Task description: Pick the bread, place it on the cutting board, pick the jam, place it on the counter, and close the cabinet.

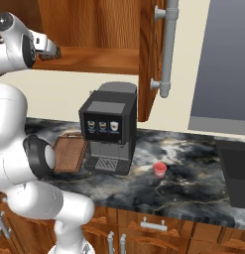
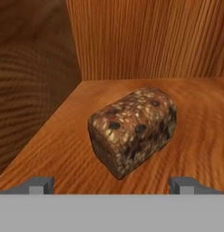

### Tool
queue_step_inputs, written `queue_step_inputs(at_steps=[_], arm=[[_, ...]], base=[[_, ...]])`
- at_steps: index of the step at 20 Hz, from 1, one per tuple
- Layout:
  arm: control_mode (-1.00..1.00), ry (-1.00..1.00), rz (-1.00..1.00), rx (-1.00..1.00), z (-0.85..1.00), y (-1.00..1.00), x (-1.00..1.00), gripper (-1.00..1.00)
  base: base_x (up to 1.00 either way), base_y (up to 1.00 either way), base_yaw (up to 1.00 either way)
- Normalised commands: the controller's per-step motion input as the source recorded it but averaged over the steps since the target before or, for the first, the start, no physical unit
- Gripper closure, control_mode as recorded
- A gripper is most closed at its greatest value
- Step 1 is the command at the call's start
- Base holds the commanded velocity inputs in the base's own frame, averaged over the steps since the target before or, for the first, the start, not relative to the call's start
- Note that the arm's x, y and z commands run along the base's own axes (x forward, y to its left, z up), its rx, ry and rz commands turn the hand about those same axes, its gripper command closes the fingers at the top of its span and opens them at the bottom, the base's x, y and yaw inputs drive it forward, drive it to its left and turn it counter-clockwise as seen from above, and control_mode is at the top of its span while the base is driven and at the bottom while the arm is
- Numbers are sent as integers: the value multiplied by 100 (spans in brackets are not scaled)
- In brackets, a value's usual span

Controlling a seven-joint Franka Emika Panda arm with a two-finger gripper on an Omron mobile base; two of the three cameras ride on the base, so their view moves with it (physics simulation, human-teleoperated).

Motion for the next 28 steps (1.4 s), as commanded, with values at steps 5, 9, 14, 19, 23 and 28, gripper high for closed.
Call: queue_step_inputs(at_steps=[5,9,14,19,23,28], arm=[[-100,0,0,0,0,8,10,-100],[-100,0,0,0,0,6,10,-100],[-100,0,0,0,0,1,8,-100],[-100,0,0,0,0,0,8,-100],[-100,0,0,0,0,0,13,-100],[-100,0,0,0,0,0,13,-100]], base=[[0,0,0],[0,0,0],[0,0,0],[0,0,0],[0,0,0],[0,0,0]])
